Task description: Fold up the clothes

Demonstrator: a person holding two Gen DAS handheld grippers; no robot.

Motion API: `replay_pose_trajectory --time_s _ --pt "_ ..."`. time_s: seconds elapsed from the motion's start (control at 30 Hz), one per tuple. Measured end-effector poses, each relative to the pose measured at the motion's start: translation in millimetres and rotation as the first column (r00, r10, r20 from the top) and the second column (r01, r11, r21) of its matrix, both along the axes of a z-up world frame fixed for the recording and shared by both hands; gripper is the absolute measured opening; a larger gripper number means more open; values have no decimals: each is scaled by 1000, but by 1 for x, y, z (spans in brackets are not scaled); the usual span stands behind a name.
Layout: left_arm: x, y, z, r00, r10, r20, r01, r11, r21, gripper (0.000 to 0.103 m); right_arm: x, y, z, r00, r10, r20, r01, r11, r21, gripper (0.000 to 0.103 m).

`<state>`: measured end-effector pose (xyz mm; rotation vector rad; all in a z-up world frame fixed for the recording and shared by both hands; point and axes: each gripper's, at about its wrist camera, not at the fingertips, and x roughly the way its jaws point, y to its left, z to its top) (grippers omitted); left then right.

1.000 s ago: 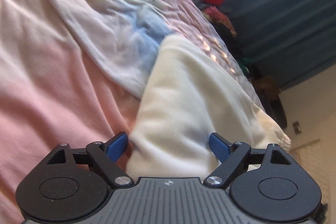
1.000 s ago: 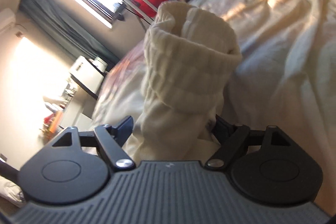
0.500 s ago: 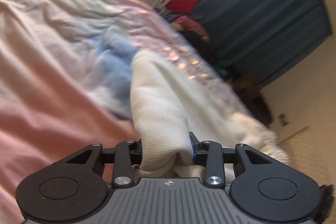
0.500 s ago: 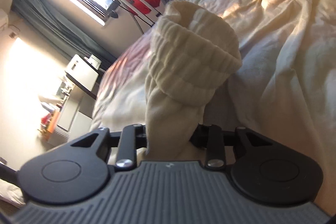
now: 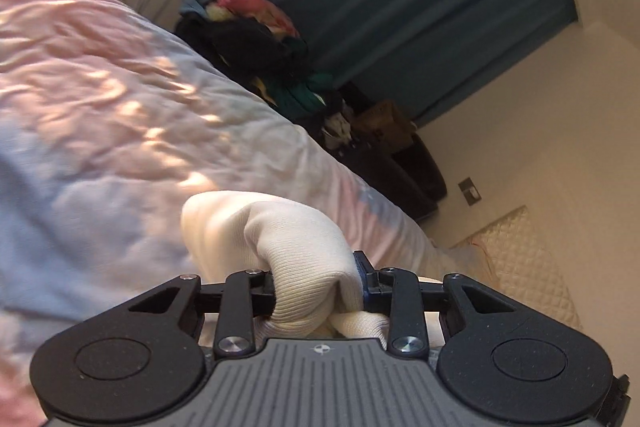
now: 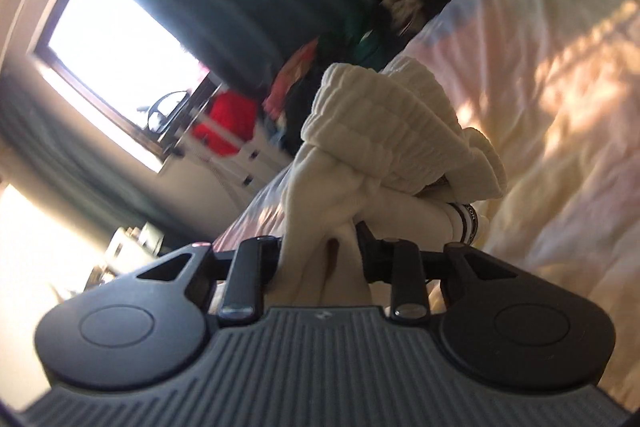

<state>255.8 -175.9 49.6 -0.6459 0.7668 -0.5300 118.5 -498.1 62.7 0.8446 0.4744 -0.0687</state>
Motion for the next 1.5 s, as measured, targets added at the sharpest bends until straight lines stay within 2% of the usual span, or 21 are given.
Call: replay_pose_trajectory --time_s 0.17,0.23,0.33,0.4,0.5,0.57,0.7,0.77,0.87,0.93,1.0,1.07,1.13,1.23,1.37,1.4,1.5 --pt "78 -94 6 997 -73 32 71 996 55 33 43 -75 10 991 -133 15 133 990 -38 31" --pt "98 -118 -3 989 -119 84 113 991 77 34 60 -101 2 984 -176 20 177 983 -40 31" --pt "120 -140 -35 980 -156 121 144 985 100 34 76 -127 -29 976 -212 43 214 976 -34 31" --pt "134 -149 -66 981 -170 91 161 982 102 34 82 -135 -56 976 -211 44 213 976 -45 31" --pt "140 -151 -103 975 -202 95 192 975 111 35 87 -139 -98 974 -222 37 223 974 -34 31" --pt "132 -149 -119 961 -236 144 214 965 153 36 80 -137 -123 970 -242 25 242 970 -3 31" --pt "114 -141 -125 961 -241 137 206 952 227 39 53 -119 -157 965 -263 7 263 965 16 31" --pt "106 -137 -128 961 -242 131 201 944 263 42 36 -107 -177 957 -289 -8 289 955 60 31" --pt "92 -131 -133 962 -242 123 193 929 316 52 20 -88 -204 947 -321 -32 322 944 75 32" --pt "84 -127 -135 963 -243 118 188 917 351 57 16 -87 -210 940 -337 -62 342 933 110 34" --pt "75 -123 -138 964 -243 112 183 904 386 61 11 -87 -206 930 -351 -104 363 921 138 35" --pt "66 -119 -141 964 -243 106 178 890 420 63 0 -85 -189 915 -374 -149 393 911 127 35" --pt "53 -114 -120 961 -250 116 178 883 434 64 -14 -81 -170 904 -390 -173 409 908 89 35" --pt "27 -106 -81 954 -256 158 161 877 452 70 -31 -72 -132 908 -377 -183 381 924 -10 35" --pt "-16 -93 -26 935 -258 242 111 863 492 74 -61 -48 -75 936 -333 -116 309 932 -188 35" --pt "-28 -88 -13 928 -261 266 101 863 494 79 -69 -41 -61 941 -325 -94 297 927 -229 35" --pt "-63 -73 20 916 -255 310 77 869 488 84 -93 -24 -23 954 -297 -31 271 905 -327 35"
